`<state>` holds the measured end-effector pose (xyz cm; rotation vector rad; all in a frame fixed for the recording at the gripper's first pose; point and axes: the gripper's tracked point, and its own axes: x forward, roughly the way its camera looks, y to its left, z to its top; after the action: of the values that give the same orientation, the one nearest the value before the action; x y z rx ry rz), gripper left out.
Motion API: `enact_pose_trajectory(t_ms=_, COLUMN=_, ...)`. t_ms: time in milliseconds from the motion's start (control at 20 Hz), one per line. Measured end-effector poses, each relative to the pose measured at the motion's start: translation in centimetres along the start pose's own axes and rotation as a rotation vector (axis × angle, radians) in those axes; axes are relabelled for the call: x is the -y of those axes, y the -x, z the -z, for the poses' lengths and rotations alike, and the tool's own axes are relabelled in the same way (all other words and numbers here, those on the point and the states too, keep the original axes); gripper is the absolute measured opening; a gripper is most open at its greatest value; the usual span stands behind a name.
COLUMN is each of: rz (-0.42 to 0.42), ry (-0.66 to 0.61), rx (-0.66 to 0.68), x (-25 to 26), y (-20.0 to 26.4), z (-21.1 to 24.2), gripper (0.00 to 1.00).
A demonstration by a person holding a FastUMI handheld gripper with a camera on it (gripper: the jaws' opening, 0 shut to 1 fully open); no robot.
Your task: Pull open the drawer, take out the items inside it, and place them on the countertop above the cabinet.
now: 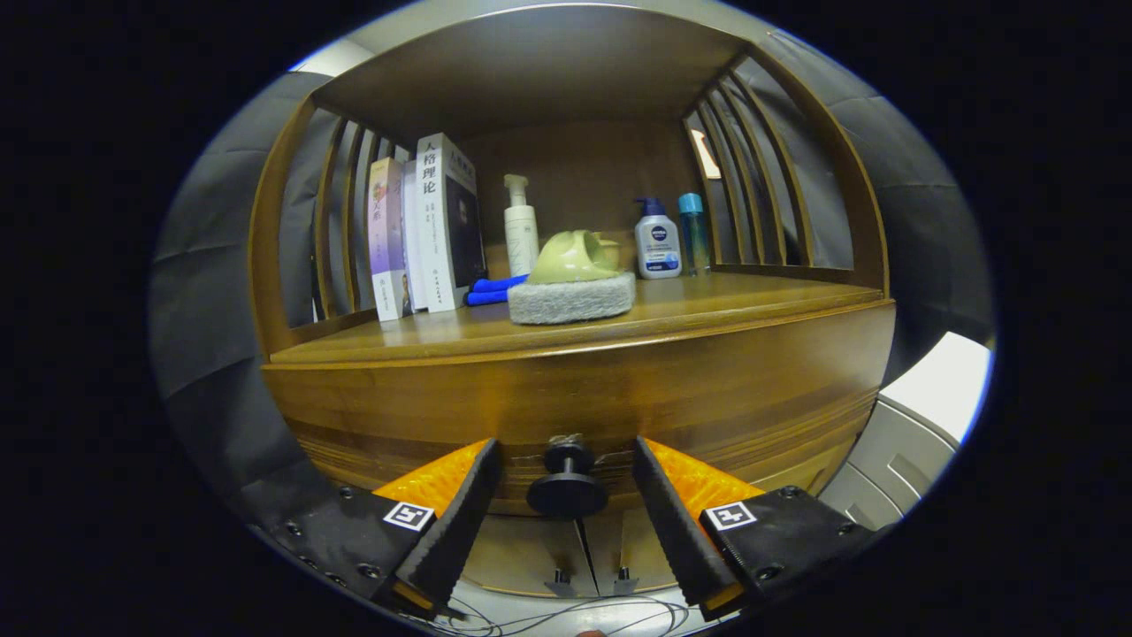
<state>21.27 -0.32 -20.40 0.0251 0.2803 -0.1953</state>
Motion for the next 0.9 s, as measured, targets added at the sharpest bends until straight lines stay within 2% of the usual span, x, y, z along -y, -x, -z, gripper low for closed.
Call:
enact_pose_trajectory(t_ms=500, rz=-0.104, ry=-0.022, rx=0.086, x=0.9, y=8.1, z=-4.9, gripper=0.95)
enact_pose_trajectory(t_ms=700, rz=-0.117, ry=-0.020, rx=0.115, x=2.1, y=11.3, z=-5.9, gripper=0.95)
enact_pose_trajectory(t_ms=900, rz=-0.121, ry=0.092, rx=0.184, x=2.7, y=15.0, z=-7.0, gripper=0.95)
